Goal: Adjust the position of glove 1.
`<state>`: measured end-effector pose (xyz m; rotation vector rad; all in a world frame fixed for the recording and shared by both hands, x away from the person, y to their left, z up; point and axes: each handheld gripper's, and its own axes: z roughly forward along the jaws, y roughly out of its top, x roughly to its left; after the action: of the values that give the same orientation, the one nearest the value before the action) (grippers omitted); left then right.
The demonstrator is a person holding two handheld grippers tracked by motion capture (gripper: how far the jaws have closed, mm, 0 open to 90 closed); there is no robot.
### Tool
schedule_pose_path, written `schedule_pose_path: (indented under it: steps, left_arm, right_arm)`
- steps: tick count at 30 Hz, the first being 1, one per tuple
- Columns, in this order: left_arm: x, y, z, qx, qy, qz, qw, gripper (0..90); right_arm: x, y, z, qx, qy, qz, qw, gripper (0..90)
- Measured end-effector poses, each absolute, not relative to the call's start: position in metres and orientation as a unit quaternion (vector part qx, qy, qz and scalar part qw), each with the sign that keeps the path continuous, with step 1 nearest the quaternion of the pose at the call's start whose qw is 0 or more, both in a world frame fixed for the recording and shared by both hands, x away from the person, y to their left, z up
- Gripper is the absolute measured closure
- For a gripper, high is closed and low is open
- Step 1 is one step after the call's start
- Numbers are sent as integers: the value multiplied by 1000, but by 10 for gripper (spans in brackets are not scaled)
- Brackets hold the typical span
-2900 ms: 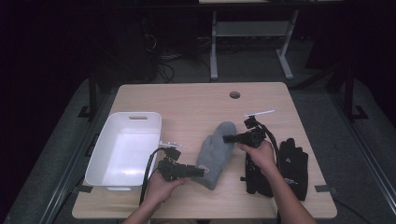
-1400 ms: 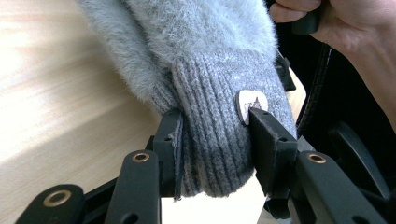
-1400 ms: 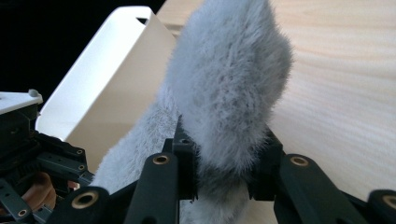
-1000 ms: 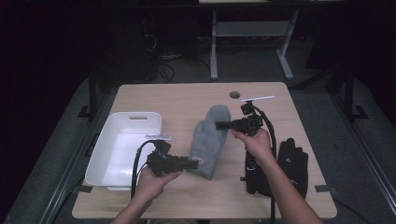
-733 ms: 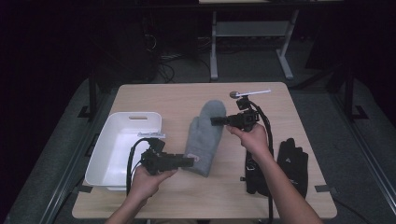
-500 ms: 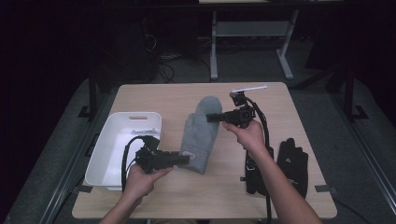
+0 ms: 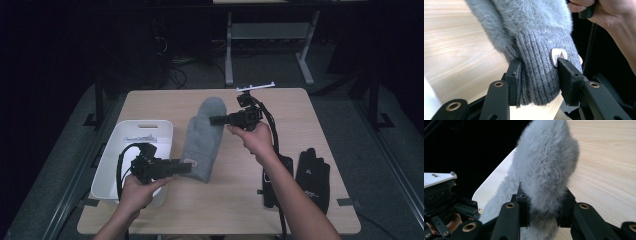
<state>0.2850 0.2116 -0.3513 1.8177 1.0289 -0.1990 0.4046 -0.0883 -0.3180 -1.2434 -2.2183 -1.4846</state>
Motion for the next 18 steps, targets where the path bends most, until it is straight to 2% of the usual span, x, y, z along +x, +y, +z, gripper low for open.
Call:
schedule_pose_path:
  steps: [18]
  left_arm:
    - [280,246,-344,740,437,-69,508,569]
  right_arm:
    - [412,-48,-305,-401,-762,-498,100,692]
